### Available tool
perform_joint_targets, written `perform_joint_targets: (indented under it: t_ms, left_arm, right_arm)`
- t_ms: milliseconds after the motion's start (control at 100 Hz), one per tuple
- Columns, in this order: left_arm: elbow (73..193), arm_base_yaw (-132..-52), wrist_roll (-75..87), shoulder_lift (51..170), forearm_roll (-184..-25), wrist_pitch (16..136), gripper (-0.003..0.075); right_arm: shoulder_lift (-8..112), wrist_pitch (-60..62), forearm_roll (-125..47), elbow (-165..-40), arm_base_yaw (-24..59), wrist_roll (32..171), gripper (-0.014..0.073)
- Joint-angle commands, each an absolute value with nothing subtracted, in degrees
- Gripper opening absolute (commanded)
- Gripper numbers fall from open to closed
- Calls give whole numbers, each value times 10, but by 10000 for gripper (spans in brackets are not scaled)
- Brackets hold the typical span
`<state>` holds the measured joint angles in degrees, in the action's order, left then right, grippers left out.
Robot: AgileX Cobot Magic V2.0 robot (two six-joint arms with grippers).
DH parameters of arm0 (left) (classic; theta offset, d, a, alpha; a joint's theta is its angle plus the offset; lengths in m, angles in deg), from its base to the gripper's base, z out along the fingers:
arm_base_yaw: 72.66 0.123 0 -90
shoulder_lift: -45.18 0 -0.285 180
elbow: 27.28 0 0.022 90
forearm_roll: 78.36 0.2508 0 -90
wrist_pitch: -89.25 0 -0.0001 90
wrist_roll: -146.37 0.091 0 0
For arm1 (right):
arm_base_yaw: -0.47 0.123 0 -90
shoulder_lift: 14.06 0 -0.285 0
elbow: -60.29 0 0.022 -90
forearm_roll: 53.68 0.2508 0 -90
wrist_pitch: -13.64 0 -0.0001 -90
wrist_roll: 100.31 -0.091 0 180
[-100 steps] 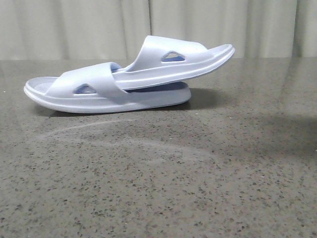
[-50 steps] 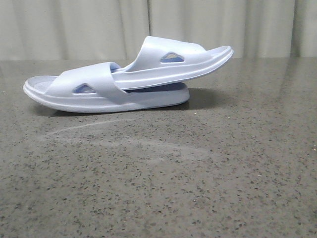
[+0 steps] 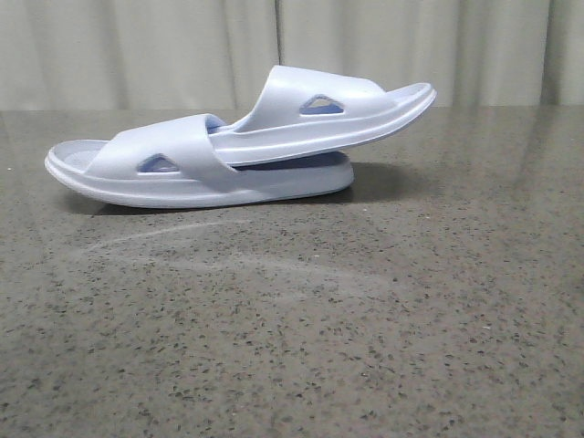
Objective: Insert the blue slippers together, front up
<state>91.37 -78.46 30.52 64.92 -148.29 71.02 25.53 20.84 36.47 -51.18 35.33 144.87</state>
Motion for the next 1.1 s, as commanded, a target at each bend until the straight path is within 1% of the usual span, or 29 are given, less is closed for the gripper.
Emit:
perform_joint_targets:
  t_ms: [0, 630, 690, 730, 800, 850, 920, 1090]
  left_arm:
    - [930, -790, 307, 654, -1502, 721, 15]
    - [926, -790, 307, 654, -1502, 725, 15]
    - [922, -790, 307, 654, -1477, 725, 15]
    - [922, -789, 290, 654, -1424, 714, 15]
    - [920, -780, 173, 652, -1303, 717, 15]
    - [914, -770, 40, 648, -1200, 731, 15]
    - [897, -754, -99, 634, -1077, 760, 15]
    - [824, -729, -311, 566, -860, 824, 15]
  right_arm:
    - [255, 207, 364, -528, 353, 1456, -79]
    - [255, 207, 364, -528, 353, 1456, -79]
    - [255, 207, 364, -528, 353, 1456, -79]
    - [255, 207, 364, -528, 353, 1456, -79]
    - [255, 207, 364, -528, 353, 1456, -79]
    - [255, 207, 364, -528, 353, 1456, -79]
    - [255, 207, 364, -528, 353, 1456, -79]
    - [255, 207, 364, -528, 353, 1456, -79]
